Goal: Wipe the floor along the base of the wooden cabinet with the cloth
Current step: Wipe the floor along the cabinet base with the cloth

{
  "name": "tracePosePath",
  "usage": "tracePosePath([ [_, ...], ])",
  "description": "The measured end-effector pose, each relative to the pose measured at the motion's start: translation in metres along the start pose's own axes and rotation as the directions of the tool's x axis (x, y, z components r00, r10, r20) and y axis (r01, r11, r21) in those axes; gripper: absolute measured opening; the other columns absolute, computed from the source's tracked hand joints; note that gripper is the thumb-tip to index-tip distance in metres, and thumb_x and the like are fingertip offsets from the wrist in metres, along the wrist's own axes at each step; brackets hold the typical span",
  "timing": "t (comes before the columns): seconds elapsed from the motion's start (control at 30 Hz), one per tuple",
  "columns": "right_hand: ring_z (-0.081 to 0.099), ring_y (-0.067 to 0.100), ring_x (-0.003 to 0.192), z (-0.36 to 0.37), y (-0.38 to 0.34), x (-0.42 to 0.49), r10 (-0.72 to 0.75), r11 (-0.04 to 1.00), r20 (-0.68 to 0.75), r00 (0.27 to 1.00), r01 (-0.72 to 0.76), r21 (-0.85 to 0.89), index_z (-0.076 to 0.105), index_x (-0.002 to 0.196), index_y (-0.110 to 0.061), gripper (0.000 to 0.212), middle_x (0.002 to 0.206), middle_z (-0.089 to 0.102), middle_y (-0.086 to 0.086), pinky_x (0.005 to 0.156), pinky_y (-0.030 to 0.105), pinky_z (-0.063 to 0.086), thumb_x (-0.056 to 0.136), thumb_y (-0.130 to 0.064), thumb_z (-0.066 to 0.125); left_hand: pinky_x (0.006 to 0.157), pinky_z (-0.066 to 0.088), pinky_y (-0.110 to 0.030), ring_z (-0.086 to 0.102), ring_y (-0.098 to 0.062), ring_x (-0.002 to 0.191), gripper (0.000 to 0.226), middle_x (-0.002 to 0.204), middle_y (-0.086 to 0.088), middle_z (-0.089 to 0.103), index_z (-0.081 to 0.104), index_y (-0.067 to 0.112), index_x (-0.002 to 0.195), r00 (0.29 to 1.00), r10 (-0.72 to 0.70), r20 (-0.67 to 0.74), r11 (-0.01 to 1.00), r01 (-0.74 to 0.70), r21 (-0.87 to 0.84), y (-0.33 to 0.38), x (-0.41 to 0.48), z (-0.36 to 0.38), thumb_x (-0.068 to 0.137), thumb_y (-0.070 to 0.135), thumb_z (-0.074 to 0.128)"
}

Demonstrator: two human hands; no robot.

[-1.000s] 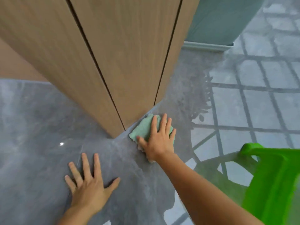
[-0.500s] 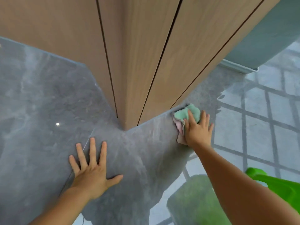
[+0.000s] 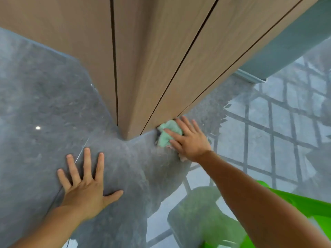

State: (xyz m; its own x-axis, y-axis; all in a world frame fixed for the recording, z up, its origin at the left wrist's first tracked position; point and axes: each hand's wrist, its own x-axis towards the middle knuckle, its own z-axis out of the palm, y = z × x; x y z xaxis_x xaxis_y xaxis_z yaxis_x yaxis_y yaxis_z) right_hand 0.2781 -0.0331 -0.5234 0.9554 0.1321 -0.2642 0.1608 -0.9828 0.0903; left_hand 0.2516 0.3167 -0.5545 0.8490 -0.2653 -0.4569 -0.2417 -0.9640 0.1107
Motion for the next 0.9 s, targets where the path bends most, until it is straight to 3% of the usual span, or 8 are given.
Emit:
tracePosePath([
  [0.1, -0.008, 0.036, 0.148, -0.009, 0.031, -0.001, 0.596, 0.787, 0.100, 0.796, -0.605, 0.123, 0.017, 0.148, -0.046, 0.053, 0.163, 0.000, 0.008, 0.118, 0.060, -0.004, 0.096, -0.058, 0.017, 0.108, -0.007, -0.060, 0.003, -0.057, 0.141, 0.125, 0.161, -0.019, 0.008, 0.015, 0.017, 0.151, 1.000, -0.005, 0.014, 0.999, 0.005, -0.034, 0.001, -0.001, -0.004, 0.055, 0.096, 0.027],
  [0.17, -0.013, 0.040, 0.146, -0.008, -0.009, -0.003, 0.683, 0.651, 0.177, 0.708, -0.701, 0.291, 0.014, 0.150, -0.038, 0.058, 0.162, -0.009, 0.014, 0.119, 0.058, -0.002, 0.096, -0.057, 0.020, 0.107, -0.004, -0.061, 0.002, -0.056, 0.141, 0.126, 0.162, -0.018, 0.006, 0.014, 0.018, 0.152, 0.999, 0.004, 0.040, 0.999, -0.002, -0.048, 0.000, -0.003, -0.009, 0.054, 0.095, 0.032],
  [0.3, -0.007, 0.044, 0.146, 0.000, -0.160, -0.029, 0.259, 0.911, -0.022, 0.966, -0.237, 0.339, 0.015, 0.152, -0.030, 0.059, 0.161, -0.004, 0.018, 0.118, 0.055, 0.002, 0.098, -0.051, 0.025, 0.107, 0.002, -0.062, 0.006, -0.055, 0.141, 0.135, 0.160, -0.018, 0.014, 0.027, 0.017, 0.150, 0.996, 0.048, 0.073, 0.997, -0.043, -0.064, -0.006, -0.008, -0.015, 0.041, 0.095, 0.042],
  [0.4, -0.006, 0.036, 0.148, -0.012, -0.213, -0.010, -0.119, 0.920, -0.073, 0.990, 0.137, 0.367, 0.031, 0.147, -0.031, 0.050, 0.162, 0.001, 0.009, 0.116, 0.056, 0.012, 0.101, -0.046, 0.023, 0.108, 0.002, -0.064, 0.001, -0.053, 0.142, 0.141, 0.162, -0.016, 0.008, 0.024, 0.011, 0.150, 0.994, 0.075, 0.077, 0.994, -0.068, -0.091, -0.009, -0.011, -0.027, 0.039, 0.095, 0.044],
  [0.53, -0.013, 0.025, 0.149, -0.034, -0.215, 0.058, -0.204, 0.893, -0.035, 0.978, 0.200, 0.403, 0.017, 0.148, -0.040, 0.050, 0.162, -0.014, -0.003, 0.115, 0.064, 0.017, 0.100, -0.050, 0.019, 0.110, -0.015, -0.066, -0.040, -0.045, 0.133, 0.138, 0.157, -0.017, -0.017, -0.011, 0.004, 0.145, 0.998, 0.058, 0.009, 0.998, -0.057, -0.032, -0.004, -0.011, -0.026, 0.051, 0.089, 0.044],
  [0.7, -0.015, 0.036, 0.147, -0.051, -0.250, 0.169, -0.232, 0.923, -0.070, 0.970, 0.243, 0.297, 0.015, 0.150, -0.037, 0.062, 0.162, -0.012, 0.010, 0.121, 0.052, 0.000, 0.095, -0.050, 0.038, 0.108, 0.011, -0.069, 0.012, -0.052, 0.142, 0.140, 0.156, -0.015, 0.030, 0.030, 0.005, 0.147, 0.998, 0.034, 0.058, 0.995, -0.029, -0.091, -0.009, -0.007, -0.012, 0.035, 0.087, 0.046],
  [0.8, -0.015, 0.035, 0.147, -0.072, -0.265, 0.252, -0.195, 0.950, -0.061, 0.979, 0.204, 0.238, 0.012, 0.149, -0.044, 0.060, 0.163, -0.012, 0.007, 0.120, 0.052, 0.000, 0.094, -0.054, 0.034, 0.098, 0.039, -0.063, 0.043, -0.046, 0.132, 0.062, 0.151, -0.007, 0.041, 0.058, 0.012, 0.130, 1.000, -0.009, -0.015, 0.991, 0.007, -0.132, -0.003, -0.004, -0.006, 0.078, 0.045, 0.048],
  [0.9, -0.015, 0.035, 0.147, -0.083, -0.261, 0.287, -0.172, 0.961, 0.008, 0.985, 0.165, 0.221, 0.009, 0.147, -0.050, 0.058, 0.163, -0.014, 0.004, 0.120, 0.051, -0.002, 0.094, -0.057, 0.030, 0.095, 0.041, -0.061, 0.046, -0.044, 0.131, 0.051, 0.149, -0.005, 0.044, 0.061, 0.015, 0.126, 1.000, -0.019, -0.015, 0.992, 0.017, -0.122, -0.006, 0.001, -0.003, 0.082, 0.012, 0.037],
])
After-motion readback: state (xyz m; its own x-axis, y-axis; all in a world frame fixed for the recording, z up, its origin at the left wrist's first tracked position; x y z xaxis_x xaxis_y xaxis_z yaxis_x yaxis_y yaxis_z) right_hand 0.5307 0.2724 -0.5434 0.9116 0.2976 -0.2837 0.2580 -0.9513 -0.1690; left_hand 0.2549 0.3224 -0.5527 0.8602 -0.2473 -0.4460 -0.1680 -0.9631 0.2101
